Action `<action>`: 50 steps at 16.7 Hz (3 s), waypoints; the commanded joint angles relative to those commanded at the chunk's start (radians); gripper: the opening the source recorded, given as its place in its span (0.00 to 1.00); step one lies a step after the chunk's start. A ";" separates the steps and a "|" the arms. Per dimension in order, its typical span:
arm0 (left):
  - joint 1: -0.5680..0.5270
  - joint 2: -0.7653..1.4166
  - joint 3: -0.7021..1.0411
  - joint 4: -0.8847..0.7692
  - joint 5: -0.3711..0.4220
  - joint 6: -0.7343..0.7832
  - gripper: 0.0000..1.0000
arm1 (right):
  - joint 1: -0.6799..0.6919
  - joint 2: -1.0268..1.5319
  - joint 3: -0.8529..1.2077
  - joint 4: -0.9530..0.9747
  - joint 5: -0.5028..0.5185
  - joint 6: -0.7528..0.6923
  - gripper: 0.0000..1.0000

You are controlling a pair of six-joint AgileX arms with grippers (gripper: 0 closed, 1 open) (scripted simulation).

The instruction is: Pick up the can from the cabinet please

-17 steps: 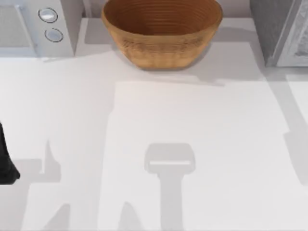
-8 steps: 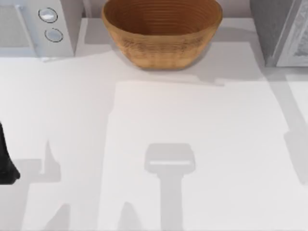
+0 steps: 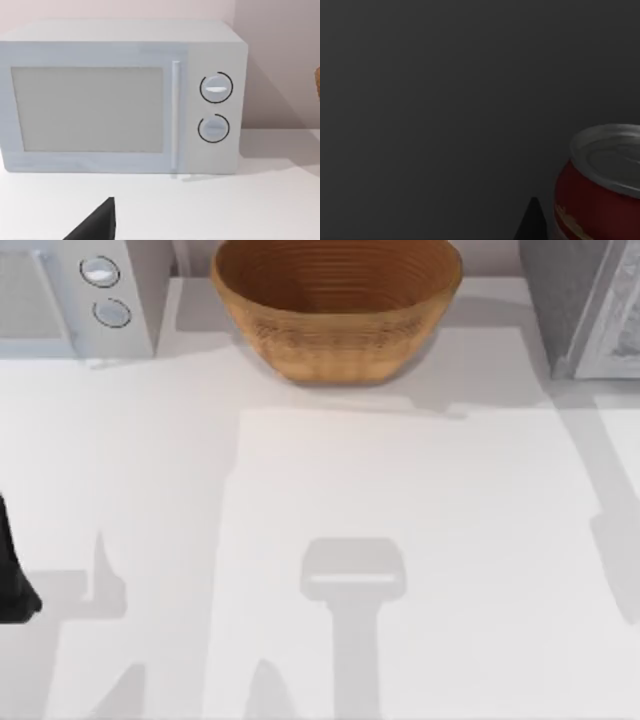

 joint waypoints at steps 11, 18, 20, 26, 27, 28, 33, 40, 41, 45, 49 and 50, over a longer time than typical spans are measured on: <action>0.000 0.000 0.000 0.000 0.000 0.000 1.00 | 0.104 -0.461 -0.201 -0.251 0.096 -0.001 0.00; 0.000 0.000 0.000 0.000 0.000 0.000 1.00 | 0.111 -0.502 -0.221 -0.278 0.106 0.001 0.00; 0.000 0.000 0.000 0.000 0.000 0.000 1.00 | 0.105 -0.527 -0.252 -0.266 0.103 0.001 0.00; 0.000 0.000 0.000 0.000 0.000 0.000 1.00 | 0.058 -0.774 -0.601 -0.162 0.062 -0.003 0.00; 0.000 0.000 0.000 0.000 0.000 0.000 1.00 | 0.048 -0.834 -0.695 -0.137 0.051 -0.003 0.00; 0.000 0.000 0.000 0.000 0.000 0.000 1.00 | 0.038 -0.897 -0.796 -0.111 0.038 -0.004 0.00; 0.000 0.000 0.000 0.000 0.000 0.000 1.00 | -0.020 -1.252 -1.360 0.036 -0.032 -0.008 0.00; 0.000 0.000 0.000 0.000 0.000 0.000 1.00 | -0.094 -1.709 -1.998 0.226 -0.121 -0.012 0.00; 0.000 0.000 0.000 0.000 0.000 0.000 1.00 | -0.102 -1.756 -2.052 0.246 -0.130 -0.012 0.00; 0.000 0.000 0.000 0.000 0.000 0.000 1.00 | -0.119 -1.858 -2.159 0.290 -0.151 -0.013 0.00; 0.000 0.000 0.000 0.000 0.000 0.000 1.00 | -0.116 -1.853 -2.161 0.288 -0.151 -0.012 0.00; 0.000 0.000 0.000 0.000 0.000 0.000 1.00 | -0.116 -1.853 -2.161 0.288 -0.151 -0.012 0.00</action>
